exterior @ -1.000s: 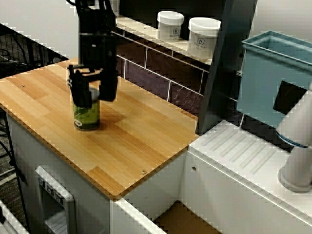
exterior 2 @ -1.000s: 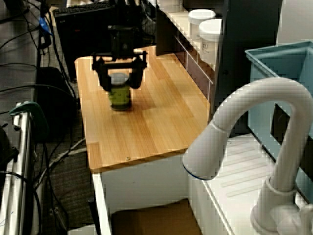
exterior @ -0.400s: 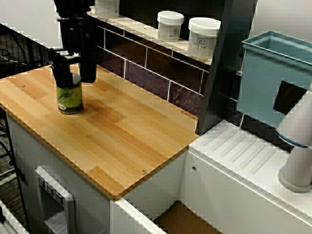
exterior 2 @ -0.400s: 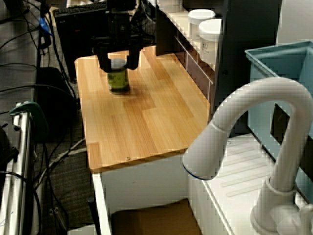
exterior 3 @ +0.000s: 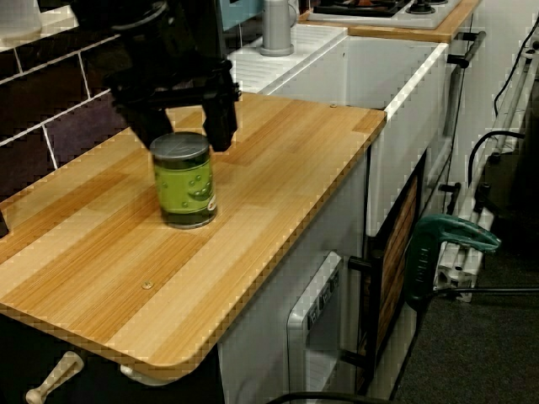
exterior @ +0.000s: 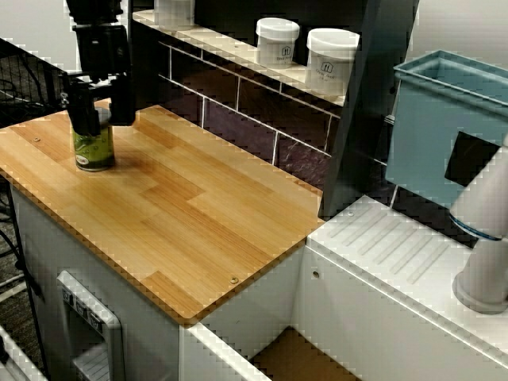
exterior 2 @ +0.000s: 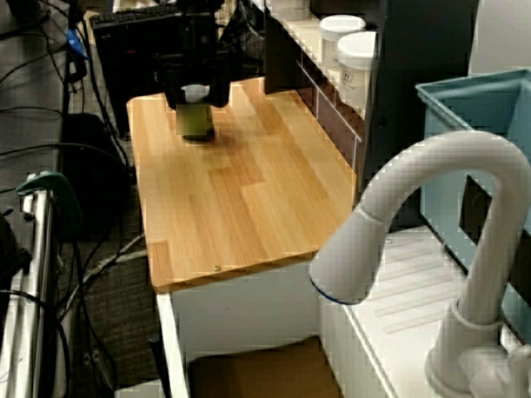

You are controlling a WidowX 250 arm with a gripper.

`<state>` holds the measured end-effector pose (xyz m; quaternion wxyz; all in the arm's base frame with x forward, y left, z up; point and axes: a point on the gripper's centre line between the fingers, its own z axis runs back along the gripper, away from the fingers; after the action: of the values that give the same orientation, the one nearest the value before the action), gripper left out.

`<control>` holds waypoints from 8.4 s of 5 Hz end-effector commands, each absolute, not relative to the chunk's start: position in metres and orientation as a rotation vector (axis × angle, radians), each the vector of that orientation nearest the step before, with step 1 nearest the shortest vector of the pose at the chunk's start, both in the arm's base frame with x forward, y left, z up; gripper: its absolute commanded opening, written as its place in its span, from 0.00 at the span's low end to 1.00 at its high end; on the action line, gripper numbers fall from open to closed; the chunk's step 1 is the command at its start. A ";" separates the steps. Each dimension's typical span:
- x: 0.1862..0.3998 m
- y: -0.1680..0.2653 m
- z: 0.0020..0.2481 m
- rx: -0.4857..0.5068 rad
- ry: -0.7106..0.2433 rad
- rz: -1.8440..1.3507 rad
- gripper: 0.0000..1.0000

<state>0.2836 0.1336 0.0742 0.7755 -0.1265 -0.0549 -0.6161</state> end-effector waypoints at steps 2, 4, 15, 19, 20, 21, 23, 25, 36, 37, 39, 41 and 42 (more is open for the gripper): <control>0.295 0.166 0.090 -0.212 -0.139 -1.297 1.00; 0.298 0.172 0.099 -0.230 -0.180 -1.239 1.00; 0.255 0.235 0.090 -0.130 -0.095 -1.147 1.00; 0.258 0.220 0.061 -0.083 -0.064 -0.943 1.00; 0.263 0.223 0.069 -0.098 -0.091 -0.926 1.00; 0.268 0.220 0.074 -0.100 -0.111 -0.929 1.00; 0.272 0.207 0.074 -0.128 -0.125 -0.933 1.00; 0.272 0.175 0.071 -0.158 -0.117 -0.950 1.00; 0.272 -0.007 0.050 -0.180 -0.056 -0.974 1.00; 0.270 -0.006 0.052 -0.173 -0.065 -0.973 1.00; 0.271 0.024 0.073 -0.128 -0.071 -0.842 1.00; 0.256 0.038 0.096 -0.125 -0.109 -0.575 1.00; 0.255 0.034 0.102 -0.091 -0.180 -0.421 1.00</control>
<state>0.2558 0.0367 0.0893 0.9743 -0.0559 -0.0687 -0.2072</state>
